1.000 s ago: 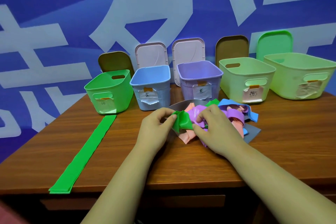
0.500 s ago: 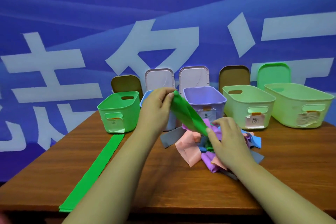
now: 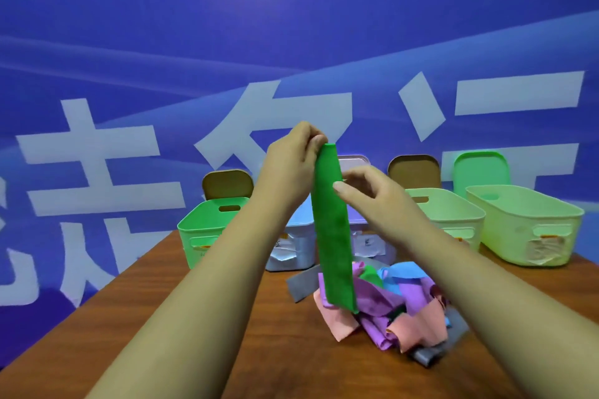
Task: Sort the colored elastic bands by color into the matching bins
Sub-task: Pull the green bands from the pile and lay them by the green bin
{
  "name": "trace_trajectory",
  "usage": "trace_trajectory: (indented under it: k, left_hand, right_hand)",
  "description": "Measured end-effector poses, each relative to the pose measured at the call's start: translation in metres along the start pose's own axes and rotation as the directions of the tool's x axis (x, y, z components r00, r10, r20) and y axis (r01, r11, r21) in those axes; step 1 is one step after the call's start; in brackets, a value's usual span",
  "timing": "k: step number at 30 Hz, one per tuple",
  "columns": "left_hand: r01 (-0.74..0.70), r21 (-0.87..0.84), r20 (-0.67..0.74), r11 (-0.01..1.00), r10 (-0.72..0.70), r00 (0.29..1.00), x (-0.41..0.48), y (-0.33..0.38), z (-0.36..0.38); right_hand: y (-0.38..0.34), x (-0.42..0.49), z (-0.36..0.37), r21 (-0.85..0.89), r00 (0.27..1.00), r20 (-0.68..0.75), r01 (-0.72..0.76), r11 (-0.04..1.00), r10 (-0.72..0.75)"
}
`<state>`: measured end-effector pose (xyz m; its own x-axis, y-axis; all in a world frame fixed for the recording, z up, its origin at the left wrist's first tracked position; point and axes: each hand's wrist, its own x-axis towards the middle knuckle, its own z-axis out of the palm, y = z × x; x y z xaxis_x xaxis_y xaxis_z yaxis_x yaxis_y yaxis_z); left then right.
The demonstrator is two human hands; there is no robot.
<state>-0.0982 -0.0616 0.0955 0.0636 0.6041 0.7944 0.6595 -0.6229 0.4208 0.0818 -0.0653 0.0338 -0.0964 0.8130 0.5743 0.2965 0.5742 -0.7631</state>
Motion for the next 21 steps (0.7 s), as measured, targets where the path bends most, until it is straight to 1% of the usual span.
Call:
trace_trajectory:
  k: [2, 5, 9, 11, 15, 17, 19, 21]
  left_hand:
    - [0.003, 0.009, 0.027, 1.000, -0.003, 1.000, 0.006, 0.004, -0.003]
    - [0.024, 0.007, 0.061, 1.000, -0.024, 0.998, 0.006, 0.006, -0.006]
    - [0.082, -0.107, 0.075, 0.991, -0.074, 0.994, -0.008, 0.001, -0.009]
    - [0.098, -0.141, 0.052, 0.985, -0.091, 0.994, -0.018, -0.003, -0.009]
    - [0.102, -0.205, -0.007, 0.973, -0.106, 0.994, -0.028, -0.006, -0.010]
    - [0.115, -0.223, 0.007, 0.968, -0.116, 0.993, -0.026, -0.007, -0.012]
    - [0.121, -0.236, 0.036, 0.964, -0.116, 0.993, -0.025, -0.008, -0.013]
    - [0.119, -0.231, 0.065, 0.966, -0.107, 0.992, -0.024, -0.011, -0.013]
  right_hand:
    - [-0.012, 0.009, 0.002, 0.074, 0.999, 0.048, -0.006, 0.997, 0.002]
    - [-0.021, 0.016, 0.005, 0.071, 0.998, 0.043, -0.048, 0.996, 0.045]
    - [-0.023, 0.018, 0.009, 0.116, 0.991, 0.062, -0.123, 0.986, 0.116]
    - [-0.020, 0.018, 0.009, 0.116, 0.989, 0.074, -0.135, 0.984, 0.127]
    - [-0.021, 0.013, 0.008, 0.068, 0.988, 0.111, -0.115, 0.991, 0.107]
    - [-0.023, 0.013, 0.006, 0.076, 0.991, 0.109, -0.084, 0.993, 0.076]
    - [-0.026, 0.016, 0.004, 0.123, 0.996, 0.075, -0.060, 0.991, 0.051]
    - [-0.029, 0.019, 0.003, 0.135, 0.999, 0.034, -0.031, 0.990, 0.027]
